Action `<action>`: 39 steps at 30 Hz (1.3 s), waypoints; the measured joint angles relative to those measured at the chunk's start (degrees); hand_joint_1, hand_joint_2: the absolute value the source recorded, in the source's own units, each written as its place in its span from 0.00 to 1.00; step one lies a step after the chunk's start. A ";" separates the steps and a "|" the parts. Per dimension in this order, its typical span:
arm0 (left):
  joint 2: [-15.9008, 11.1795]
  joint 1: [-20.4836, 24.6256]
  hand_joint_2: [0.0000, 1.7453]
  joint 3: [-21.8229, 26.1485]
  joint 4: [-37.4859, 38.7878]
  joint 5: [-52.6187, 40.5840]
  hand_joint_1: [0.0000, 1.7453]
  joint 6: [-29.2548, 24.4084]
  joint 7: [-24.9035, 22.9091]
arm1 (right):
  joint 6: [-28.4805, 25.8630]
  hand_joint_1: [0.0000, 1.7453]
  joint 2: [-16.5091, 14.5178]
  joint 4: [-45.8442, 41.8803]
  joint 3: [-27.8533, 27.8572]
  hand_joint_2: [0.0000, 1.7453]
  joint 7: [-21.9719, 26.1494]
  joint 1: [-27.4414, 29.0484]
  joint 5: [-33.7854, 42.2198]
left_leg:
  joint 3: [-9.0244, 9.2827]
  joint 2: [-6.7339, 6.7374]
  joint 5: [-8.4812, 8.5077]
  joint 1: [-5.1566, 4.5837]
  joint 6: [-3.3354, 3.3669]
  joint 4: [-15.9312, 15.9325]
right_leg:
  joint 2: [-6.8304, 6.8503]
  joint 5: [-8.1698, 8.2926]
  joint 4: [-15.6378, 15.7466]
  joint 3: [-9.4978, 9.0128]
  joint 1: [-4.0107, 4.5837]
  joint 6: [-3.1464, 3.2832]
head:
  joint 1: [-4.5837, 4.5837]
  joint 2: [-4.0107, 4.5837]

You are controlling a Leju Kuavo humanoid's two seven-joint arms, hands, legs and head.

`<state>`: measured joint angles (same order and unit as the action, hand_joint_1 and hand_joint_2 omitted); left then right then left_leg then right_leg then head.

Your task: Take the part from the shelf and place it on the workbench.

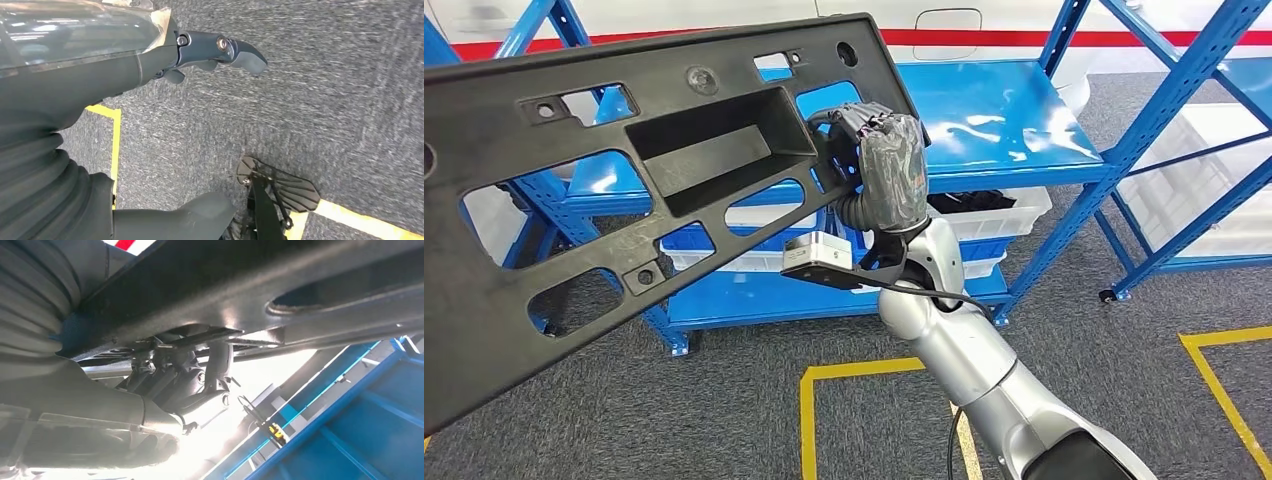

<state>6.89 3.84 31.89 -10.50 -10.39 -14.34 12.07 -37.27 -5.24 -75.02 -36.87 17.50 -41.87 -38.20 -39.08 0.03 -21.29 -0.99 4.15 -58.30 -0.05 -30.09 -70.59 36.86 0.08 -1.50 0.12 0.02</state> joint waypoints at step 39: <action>0.61 0.00 1.00 -0.03 0.19 -0.50 0.00 0.57 0.50 | 0.98 1.00 2.99 -0.96 5.10 1.00 -2.06 3.08 -1.98 | -0.89 0.32 -3.11 3.32 -5.48 -2.82 | 0.27 2.46 13.68 -6.58 -1.65 1.67 | 0.00 0.00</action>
<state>7.50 3.83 31.86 -10.32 -10.89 -13.77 12.57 -36.29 -2.25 -75.98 -31.78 15.44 -38.79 -40.18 -39.97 0.35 -24.40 2.34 -1.34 -61.12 0.22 -27.63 -56.91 30.28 -1.57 0.17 0.12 0.02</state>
